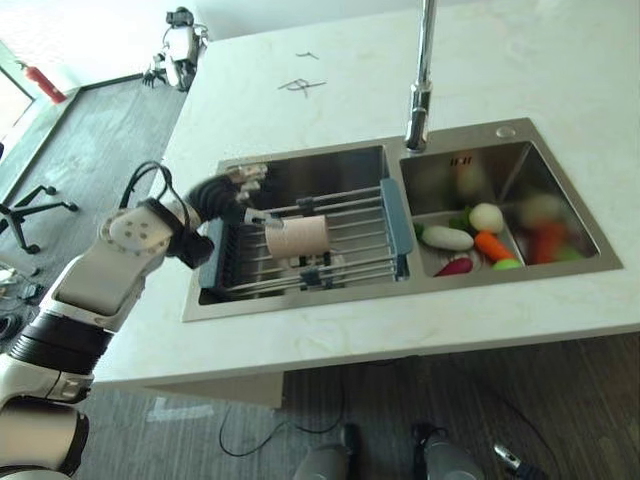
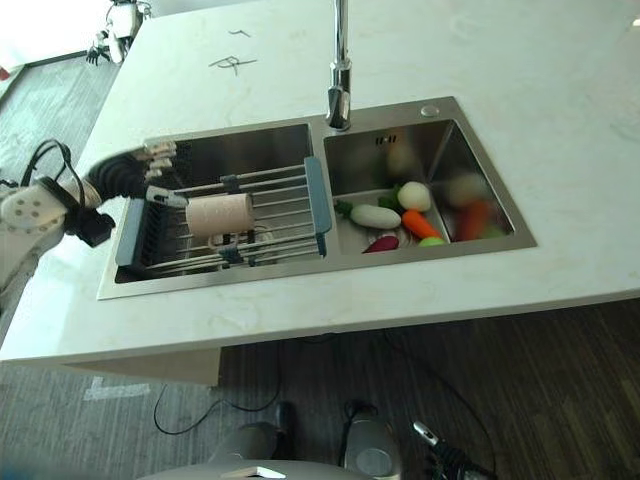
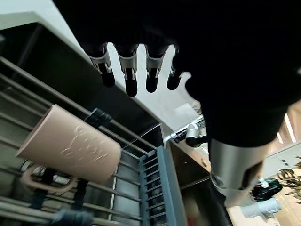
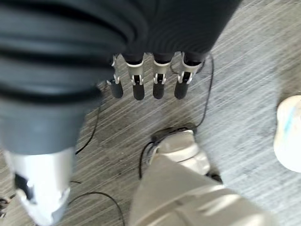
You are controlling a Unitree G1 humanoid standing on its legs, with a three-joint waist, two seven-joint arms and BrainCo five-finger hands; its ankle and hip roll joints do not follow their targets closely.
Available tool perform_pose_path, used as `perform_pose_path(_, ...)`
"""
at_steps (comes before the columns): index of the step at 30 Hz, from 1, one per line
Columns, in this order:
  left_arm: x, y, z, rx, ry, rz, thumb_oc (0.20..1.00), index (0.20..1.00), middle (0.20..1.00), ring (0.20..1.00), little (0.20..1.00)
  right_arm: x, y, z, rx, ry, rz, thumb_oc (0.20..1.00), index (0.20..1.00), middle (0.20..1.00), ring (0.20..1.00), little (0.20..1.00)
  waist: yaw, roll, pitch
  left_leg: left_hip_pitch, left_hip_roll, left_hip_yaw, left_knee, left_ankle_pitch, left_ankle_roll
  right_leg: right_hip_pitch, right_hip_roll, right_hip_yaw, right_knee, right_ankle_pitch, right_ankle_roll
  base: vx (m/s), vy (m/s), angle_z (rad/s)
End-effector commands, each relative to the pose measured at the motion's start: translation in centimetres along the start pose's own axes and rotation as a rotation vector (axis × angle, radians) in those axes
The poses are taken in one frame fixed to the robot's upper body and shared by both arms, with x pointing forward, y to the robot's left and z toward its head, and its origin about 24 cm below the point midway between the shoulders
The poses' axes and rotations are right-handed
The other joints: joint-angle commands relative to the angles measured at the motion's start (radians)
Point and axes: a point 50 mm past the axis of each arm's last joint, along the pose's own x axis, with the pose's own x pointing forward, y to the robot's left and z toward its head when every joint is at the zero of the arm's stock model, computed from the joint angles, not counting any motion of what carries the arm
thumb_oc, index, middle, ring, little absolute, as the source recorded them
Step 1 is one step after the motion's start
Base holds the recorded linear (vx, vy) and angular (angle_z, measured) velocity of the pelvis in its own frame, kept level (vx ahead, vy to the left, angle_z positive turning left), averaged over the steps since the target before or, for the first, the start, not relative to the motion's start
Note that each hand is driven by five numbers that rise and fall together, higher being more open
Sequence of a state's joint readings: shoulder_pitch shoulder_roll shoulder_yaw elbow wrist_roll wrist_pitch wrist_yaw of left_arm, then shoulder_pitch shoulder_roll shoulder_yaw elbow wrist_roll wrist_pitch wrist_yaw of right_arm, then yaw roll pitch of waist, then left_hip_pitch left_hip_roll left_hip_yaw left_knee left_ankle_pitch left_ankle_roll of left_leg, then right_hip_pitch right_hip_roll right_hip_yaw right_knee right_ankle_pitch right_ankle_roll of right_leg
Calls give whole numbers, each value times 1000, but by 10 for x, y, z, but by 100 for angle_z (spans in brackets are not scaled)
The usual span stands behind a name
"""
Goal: Place the dishes in the dishwasher.
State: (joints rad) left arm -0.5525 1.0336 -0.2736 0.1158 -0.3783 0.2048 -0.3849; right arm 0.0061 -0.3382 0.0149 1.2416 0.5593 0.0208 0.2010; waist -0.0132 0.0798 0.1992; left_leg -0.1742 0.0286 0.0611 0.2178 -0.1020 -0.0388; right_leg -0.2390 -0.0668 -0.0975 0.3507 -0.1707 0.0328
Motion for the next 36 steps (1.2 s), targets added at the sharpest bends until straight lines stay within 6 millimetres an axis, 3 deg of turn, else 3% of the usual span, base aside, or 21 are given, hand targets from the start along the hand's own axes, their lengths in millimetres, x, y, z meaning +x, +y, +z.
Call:
perform_pose_path(1, -9, 28, 23, 178, -70, 92, 1000, 1000, 1000, 1000, 1000, -2, -5, -1, 33, -19, -9, 1000, 1000, 1000, 1000, 1000, 5, -6, -30, -51, -14, -31, 82, -44, -2, 23, -71, 10, -51, 65, 127, -73, 8, -12)
perform_pose_path(5, -6, 35, 32, 261, -74, 107, 1000, 1000, 1000, 1000, 1000, 0, 2, 19, 39, -82, 37, 1000, 1000, 1000, 1000, 1000, -4, -14, 19, -91, -15, -27, 82, -33, 2, -21, -63, 23, -51, 81, 125, -135, 4, -6)
perform_pose_path(15, -9, 61, 64, 469, -184, 360, 1000, 1000, 1000, 1000, 1000, 2, 14, 32, 46, -133, 68, 1000, 1000, 1000, 1000, 1000, -19, -34, 74, -137, -11, -21, 82, -22, 0, -77, -55, 41, -51, 101, 118, -60, -2, -9)
perform_pose_path(21, -7, 58, 79, 582, -218, 383, 1000, 1000, 1000, 1000, 1000, 3, 17, 32, 52, -138, 82, 1000, 1000, 1000, 1000, 1000, -35, -42, 90, -151, -3, -8, 82, -20, -3, -96, -49, 48, -51, 108, 114, 0, 0, 0)
perform_pose_path(26, -6, 60, 94, 811, -195, 394, 1000, 1000, 1000, 1000, 1000, 3, 23, 40, 54, -162, 101, 1000, 1000, 1000, 1000, 1000, -57, -39, 101, -155, 12, 22, 82, -21, -9, -103, -57, 42, -51, 110, 113, 1, -2, 4)
perform_pose_path(36, 4, 43, 102, 777, -186, 227, 1000, 1000, 1000, 1000, 1000, 3, 21, 42, 69, -171, 92, 1000, 1000, 1000, 1000, 1000, -75, -33, 121, -152, 22, 52, 82, -27, -13, -107, -71, 31, -51, 112, 116, 2, -5, 5)
